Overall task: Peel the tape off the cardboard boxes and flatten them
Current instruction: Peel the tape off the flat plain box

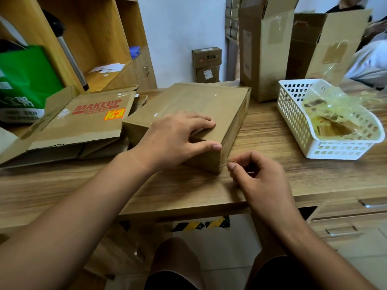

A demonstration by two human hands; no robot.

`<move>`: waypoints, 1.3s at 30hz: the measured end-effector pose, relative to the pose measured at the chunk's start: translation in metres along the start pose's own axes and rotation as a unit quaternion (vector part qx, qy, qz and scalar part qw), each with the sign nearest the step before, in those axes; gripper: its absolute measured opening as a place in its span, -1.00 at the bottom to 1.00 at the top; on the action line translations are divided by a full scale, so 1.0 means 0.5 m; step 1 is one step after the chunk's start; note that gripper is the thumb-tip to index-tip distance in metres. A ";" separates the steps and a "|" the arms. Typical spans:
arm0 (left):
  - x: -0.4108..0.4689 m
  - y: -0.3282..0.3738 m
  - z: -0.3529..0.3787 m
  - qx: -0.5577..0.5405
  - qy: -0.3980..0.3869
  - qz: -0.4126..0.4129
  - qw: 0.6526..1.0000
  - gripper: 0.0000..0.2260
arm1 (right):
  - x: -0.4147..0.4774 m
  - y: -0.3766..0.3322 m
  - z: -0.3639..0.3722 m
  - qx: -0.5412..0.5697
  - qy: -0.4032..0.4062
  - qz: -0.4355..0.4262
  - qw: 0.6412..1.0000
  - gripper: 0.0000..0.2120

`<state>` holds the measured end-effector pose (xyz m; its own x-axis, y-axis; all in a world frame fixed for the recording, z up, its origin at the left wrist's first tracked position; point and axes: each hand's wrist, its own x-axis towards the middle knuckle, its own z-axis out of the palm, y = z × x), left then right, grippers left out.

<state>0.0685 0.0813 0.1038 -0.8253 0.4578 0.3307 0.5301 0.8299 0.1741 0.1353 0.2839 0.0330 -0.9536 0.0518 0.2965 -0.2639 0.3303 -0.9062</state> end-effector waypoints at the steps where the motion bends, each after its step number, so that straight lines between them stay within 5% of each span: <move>1: 0.005 0.009 0.005 0.006 0.009 -0.002 1.000 -0.32 | -0.004 0.003 -0.004 -0.002 0.004 -0.003 1.000 -0.89; 13: 0.041 0.084 0.046 0.014 0.043 -0.076 0.996 -0.37 | -0.070 -0.009 0.012 -0.078 -0.008 -0.129 0.989 -0.88; 17: 0.053 0.085 0.026 0.029 -0.010 -0.076 0.997 -0.38 | -0.061 -0.007 0.000 -0.046 0.014 -0.105 0.993 -0.88; 21: 0.048 0.040 -0.026 -0.100 -0.115 -0.041 0.988 -0.42 | -0.043 -0.002 -0.016 -0.022 0.045 -0.066 0.997 -0.75; 26: 0.023 0.004 -0.043 -0.128 -0.188 -0.031 0.973 -0.49 | -0.023 0.007 -0.021 -0.015 0.098 -0.052 0.994 -0.71; 39: 0.012 0.032 -0.007 -0.088 -0.122 -0.052 0.987 -0.54 | -0.067 -0.009 0.024 0.068 0.045 -0.083 0.993 -0.67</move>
<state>0.0729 0.0964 0.1119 -0.8883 0.4534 0.0734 0.4475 0.8183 0.3609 0.1668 0.2692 0.0238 -0.8797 0.0941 0.4661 -0.4399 0.2110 -0.8729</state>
